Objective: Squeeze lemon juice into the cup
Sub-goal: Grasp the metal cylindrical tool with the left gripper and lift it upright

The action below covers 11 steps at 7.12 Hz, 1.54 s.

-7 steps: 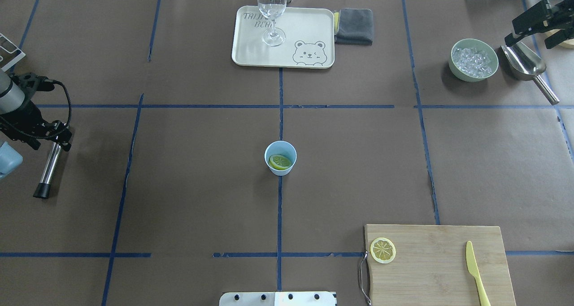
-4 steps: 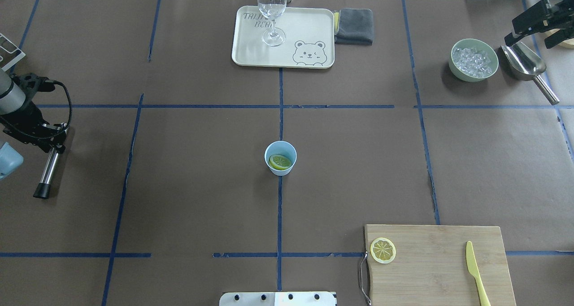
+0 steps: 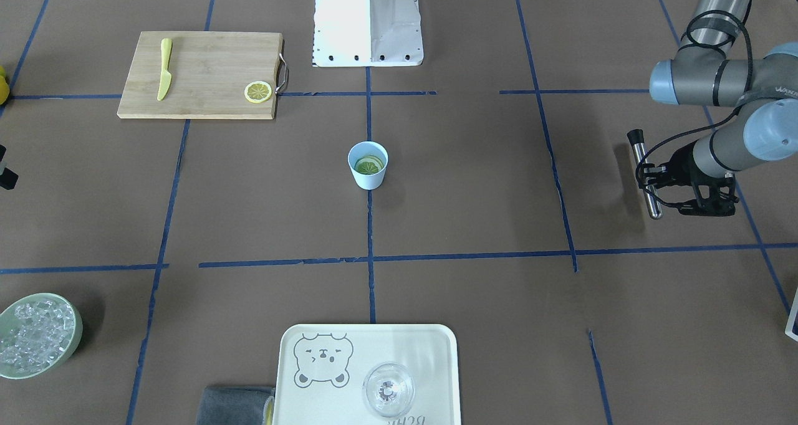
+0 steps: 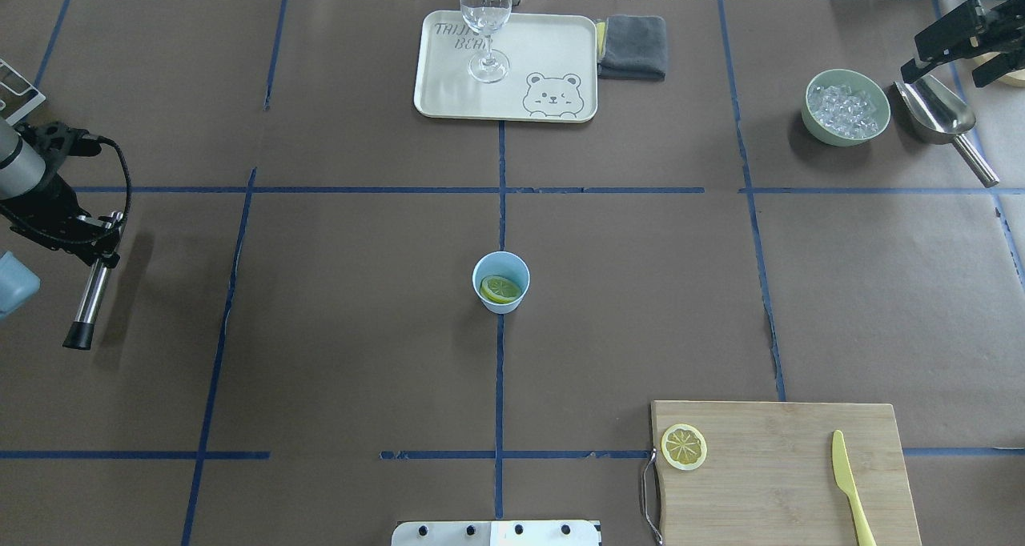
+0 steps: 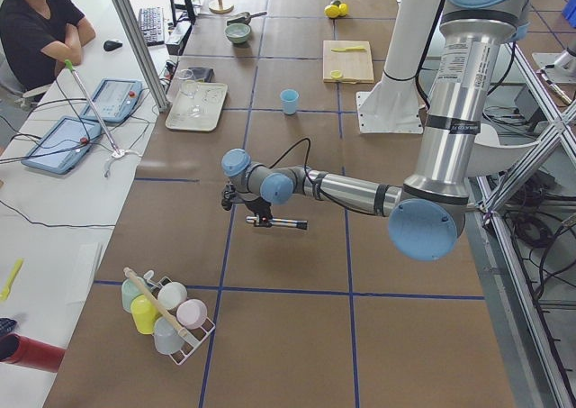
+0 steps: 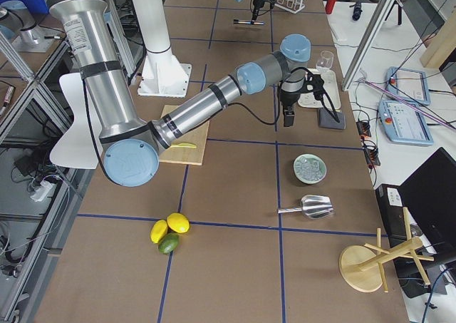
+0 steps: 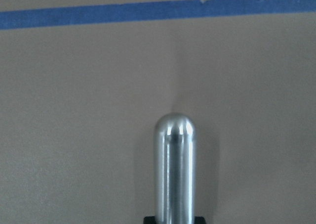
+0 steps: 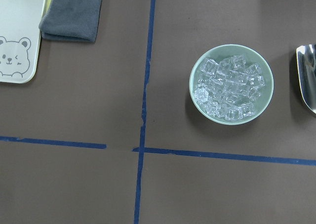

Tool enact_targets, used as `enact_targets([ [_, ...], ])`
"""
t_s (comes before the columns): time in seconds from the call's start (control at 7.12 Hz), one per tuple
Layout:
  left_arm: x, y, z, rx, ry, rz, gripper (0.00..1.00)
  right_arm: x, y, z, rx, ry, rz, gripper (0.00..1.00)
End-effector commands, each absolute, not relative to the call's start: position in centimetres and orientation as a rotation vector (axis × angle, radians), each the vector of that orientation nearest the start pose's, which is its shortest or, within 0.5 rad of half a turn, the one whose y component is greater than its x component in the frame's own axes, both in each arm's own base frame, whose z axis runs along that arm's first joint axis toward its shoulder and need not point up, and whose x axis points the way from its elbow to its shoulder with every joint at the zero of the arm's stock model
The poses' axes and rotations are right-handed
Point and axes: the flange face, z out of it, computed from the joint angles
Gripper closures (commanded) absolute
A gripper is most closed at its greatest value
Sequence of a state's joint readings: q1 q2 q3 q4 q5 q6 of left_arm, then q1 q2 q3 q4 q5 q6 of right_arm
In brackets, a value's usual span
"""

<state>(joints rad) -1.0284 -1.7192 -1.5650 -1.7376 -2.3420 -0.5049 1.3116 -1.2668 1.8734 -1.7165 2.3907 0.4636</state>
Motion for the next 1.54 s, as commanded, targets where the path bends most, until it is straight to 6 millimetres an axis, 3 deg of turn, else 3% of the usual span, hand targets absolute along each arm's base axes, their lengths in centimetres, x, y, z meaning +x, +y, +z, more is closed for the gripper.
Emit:
enact_targets([
  [0.0, 20.1, -52.7, 49.4, 0.057, 0.818, 0.146, 1.00, -8.6, -56.5, 36.1, 0.122, -0.906, 0.005, 0.00],
  [0.14, 18.9, -52.5, 45.5, 0.160, 0.803, 0.139, 1.00, -8.5, -56.5, 36.1, 0.122, -0.906, 0.008, 0.00],
  [0.42, 15.7, -52.6, 39.7, 0.332, 0.790, 0.123, 1.00, -8.3, -56.2, 37.5, 0.104, -0.891, 0.021, 0.00],
  [0.56, 14.9, -53.1, 36.5, 0.446, 0.732, 0.097, 1.00, -8.3, -56.2, 37.6, 0.100, -0.891, 0.024, 0.00],
  [0.84, 14.1, -51.8, 30.0, 0.584, 0.767, 0.122, 1.00, -8.2, -55.8, 38.9, 0.082, -0.881, 0.037, 0.00],
  [1.12, 13.0, -50.2, 26.4, 0.719, 0.810, 0.122, 1.00, -6.9, -55.2, 40.9, 0.062, -0.864, 0.067, 0.00],
  [1.4, 14.4, -48.9, 24.0, 0.826, 0.957, 0.054, 1.00, -5.3, -54.4, 43.0, 0.043, -0.850, 0.101, 0.00],
])
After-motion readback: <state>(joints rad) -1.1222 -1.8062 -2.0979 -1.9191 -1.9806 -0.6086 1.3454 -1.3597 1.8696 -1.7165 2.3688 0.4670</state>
